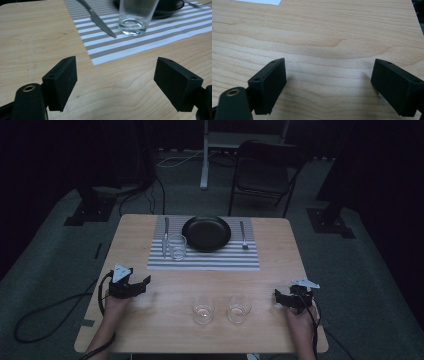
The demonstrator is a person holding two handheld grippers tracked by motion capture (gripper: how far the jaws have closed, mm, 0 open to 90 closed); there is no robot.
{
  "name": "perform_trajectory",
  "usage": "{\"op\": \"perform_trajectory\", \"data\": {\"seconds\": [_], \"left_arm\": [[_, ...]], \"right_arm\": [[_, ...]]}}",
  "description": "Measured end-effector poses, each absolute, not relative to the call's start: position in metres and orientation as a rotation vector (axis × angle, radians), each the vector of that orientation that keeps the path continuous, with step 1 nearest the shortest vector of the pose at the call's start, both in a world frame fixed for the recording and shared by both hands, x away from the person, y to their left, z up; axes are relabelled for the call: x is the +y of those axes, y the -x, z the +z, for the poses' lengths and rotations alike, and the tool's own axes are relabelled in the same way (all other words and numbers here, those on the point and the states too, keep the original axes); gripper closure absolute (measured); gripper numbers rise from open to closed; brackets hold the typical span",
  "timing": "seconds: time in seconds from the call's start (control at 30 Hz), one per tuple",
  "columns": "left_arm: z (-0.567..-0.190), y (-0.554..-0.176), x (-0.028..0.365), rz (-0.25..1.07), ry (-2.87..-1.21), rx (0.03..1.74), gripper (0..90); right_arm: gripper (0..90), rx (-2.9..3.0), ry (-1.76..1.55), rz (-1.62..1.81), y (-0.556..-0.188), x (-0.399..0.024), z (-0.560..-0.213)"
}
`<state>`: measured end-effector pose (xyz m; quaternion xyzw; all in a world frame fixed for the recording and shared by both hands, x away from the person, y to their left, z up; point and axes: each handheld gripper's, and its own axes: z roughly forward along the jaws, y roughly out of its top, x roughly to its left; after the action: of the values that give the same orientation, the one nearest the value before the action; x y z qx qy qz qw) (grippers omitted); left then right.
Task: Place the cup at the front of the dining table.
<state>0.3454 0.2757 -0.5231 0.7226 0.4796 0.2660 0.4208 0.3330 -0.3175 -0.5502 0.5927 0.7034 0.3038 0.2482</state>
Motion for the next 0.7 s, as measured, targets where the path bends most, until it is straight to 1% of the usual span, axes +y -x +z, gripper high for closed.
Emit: {"op": "perform_trajectory", "data": {"seconds": [0.23,0.7], "left_arm": [[-0.527,-0.339,0.287,0.653,-1.798,1.236,19.5],[-0.534,-0.325,0.306,0.668,-1.792,1.284,19.5]], "right_arm": [[12.4,1.916,-1.617,0.829,-0.333,-0.317,-0.55],[12.4,1.916,-1.618,0.828,-0.333,-0.317,-0.55]]}}
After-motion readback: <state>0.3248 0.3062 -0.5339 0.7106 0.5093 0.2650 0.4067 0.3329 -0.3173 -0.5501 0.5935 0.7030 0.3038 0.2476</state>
